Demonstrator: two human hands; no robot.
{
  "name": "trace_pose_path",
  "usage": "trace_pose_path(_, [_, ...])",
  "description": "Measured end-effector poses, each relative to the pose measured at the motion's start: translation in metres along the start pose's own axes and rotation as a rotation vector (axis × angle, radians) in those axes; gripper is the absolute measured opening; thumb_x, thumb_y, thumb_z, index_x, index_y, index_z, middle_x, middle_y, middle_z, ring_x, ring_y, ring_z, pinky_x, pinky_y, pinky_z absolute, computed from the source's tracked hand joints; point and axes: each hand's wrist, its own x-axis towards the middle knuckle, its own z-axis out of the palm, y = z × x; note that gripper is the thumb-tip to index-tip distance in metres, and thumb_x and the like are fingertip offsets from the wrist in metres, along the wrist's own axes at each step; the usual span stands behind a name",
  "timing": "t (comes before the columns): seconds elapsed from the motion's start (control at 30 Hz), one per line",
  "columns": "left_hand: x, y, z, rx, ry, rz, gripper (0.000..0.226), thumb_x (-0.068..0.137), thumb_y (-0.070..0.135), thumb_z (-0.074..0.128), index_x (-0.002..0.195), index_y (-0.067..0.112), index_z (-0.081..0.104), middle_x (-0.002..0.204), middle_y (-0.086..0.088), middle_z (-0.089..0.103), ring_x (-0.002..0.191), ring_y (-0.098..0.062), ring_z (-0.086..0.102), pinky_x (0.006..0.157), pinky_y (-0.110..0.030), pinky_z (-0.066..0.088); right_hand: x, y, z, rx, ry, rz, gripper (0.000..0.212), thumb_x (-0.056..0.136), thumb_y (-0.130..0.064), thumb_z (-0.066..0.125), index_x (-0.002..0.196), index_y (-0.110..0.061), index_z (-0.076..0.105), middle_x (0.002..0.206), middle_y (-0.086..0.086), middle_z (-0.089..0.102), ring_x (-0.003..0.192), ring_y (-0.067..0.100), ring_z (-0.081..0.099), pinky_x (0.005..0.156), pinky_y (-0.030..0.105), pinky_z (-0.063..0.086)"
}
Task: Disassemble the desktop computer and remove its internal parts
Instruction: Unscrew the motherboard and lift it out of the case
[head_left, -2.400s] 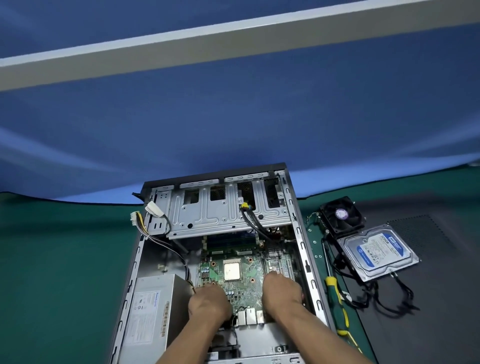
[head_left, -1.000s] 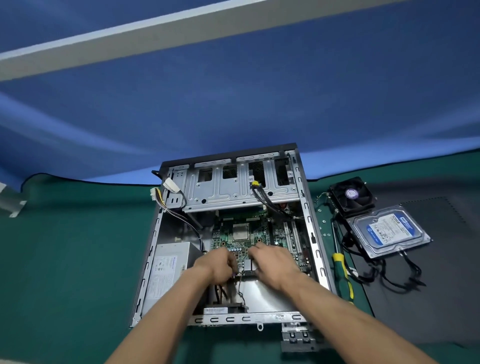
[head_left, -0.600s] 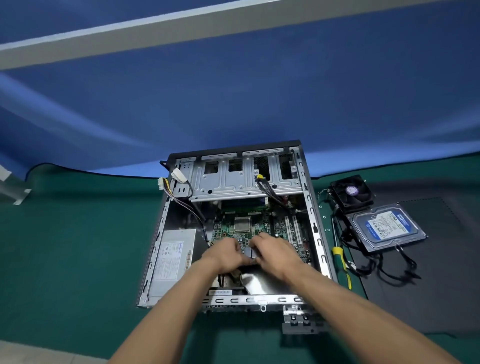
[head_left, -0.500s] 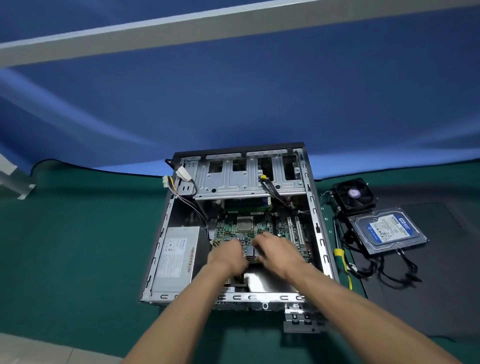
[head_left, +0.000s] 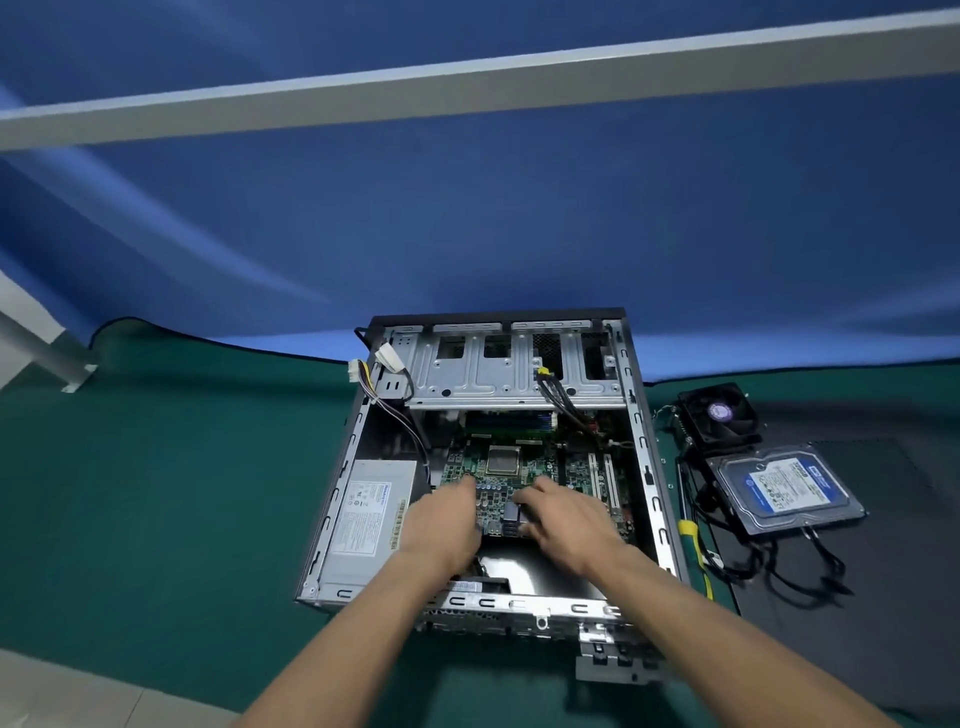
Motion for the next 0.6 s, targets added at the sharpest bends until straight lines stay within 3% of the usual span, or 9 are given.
trace_pose_path(0.13, [-0.001, -0.003, -0.011, 0.322, -0.103, 0.142, 0.016, 0.085, 0.005, 0.050, 0.095, 0.011, 0.060, 0.101, -0.009, 0.065, 0.091, -0.028, 0.063, 0.074, -0.034, 0.047, 0.003, 0.003, -0.004, 0.077, -0.005, 0.025, 0.047, 0.092, -0.040, 0.053, 0.136, -0.025, 0.044, 0.121, -0.008, 0.048, 0.110, 0.008, 0.040, 0.098, 0.030, 0.036])
trace_pose_path(0.33, [-0.001, -0.012, -0.019, 0.276, -0.079, 0.214, 0.010, 0.081, 0.008, 0.052, 0.089, 0.010, 0.059, 0.094, -0.010, 0.063, 0.087, -0.027, 0.061, 0.072, -0.034, 0.046, 0.004, 0.000, -0.009, 0.216, 0.019, 0.056, 0.044, 0.093, -0.035, 0.053, 0.135, -0.022, 0.046, 0.119, -0.009, 0.046, 0.106, 0.005, 0.033, 0.104, 0.034, 0.033])
trace_pose_path(0.6, [0.012, -0.015, 0.003, 0.528, 0.010, 0.303, 0.035, 0.084, 0.012, 0.058, 0.117, 0.008, 0.046, 0.097, -0.006, 0.069, 0.093, -0.026, 0.063, 0.102, -0.037, 0.031, 0.001, -0.007, -0.009, 0.187, 0.028, 0.102, 0.045, 0.094, -0.034, 0.051, 0.138, -0.025, 0.044, 0.122, -0.006, 0.047, 0.108, 0.008, 0.036, 0.101, 0.033, 0.036])
